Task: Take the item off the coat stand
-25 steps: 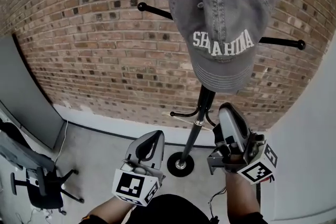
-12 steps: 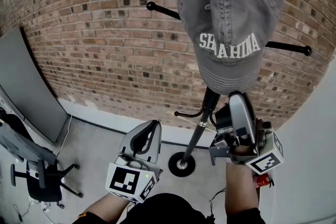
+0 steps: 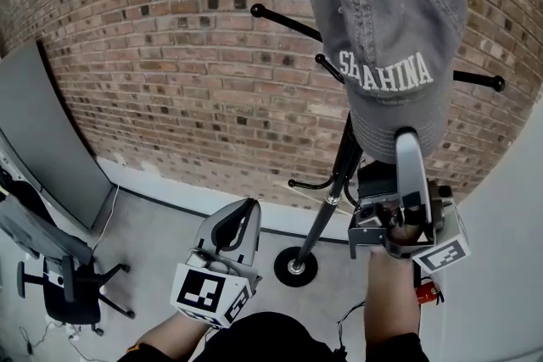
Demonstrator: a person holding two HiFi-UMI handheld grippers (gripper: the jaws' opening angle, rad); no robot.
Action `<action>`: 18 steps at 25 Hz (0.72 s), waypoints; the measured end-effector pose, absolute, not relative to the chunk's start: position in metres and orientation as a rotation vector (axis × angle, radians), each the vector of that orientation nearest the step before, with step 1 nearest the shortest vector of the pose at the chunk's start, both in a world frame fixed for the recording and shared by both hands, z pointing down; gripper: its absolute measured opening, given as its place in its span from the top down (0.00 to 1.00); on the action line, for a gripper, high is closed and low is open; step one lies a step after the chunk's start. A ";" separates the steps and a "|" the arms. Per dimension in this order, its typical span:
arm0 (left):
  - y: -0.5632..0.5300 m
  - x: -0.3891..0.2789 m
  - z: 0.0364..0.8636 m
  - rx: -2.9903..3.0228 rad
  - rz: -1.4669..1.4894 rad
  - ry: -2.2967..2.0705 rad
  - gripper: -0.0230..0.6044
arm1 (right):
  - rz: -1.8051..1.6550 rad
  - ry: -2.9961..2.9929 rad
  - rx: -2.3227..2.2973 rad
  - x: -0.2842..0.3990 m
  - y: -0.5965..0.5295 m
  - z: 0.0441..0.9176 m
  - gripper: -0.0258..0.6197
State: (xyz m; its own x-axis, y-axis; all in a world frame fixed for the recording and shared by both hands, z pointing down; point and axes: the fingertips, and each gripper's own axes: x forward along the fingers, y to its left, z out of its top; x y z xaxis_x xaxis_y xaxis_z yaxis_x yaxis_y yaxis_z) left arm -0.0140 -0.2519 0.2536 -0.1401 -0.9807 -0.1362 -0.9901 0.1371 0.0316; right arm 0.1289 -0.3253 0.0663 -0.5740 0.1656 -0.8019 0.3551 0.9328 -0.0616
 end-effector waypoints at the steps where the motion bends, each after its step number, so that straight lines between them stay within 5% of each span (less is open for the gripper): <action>1: -0.249 -0.015 0.255 -1.997 0.176 2.309 0.92 | -0.262 2.183 0.381 0.131 -0.321 0.065 0.91; 18: -0.165 -0.073 0.270 -1.803 0.289 2.476 0.92 | -0.234 2.222 0.539 0.073 -0.249 0.033 0.91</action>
State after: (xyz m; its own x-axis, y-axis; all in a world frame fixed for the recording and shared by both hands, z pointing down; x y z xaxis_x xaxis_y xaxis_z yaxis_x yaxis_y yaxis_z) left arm -0.0726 -0.1649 0.2702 -0.3117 -0.9363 -0.1621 -0.9484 0.2961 0.1131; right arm 0.0733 -0.2487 0.0331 -0.5732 0.3017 -0.7619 0.4535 0.8912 0.0117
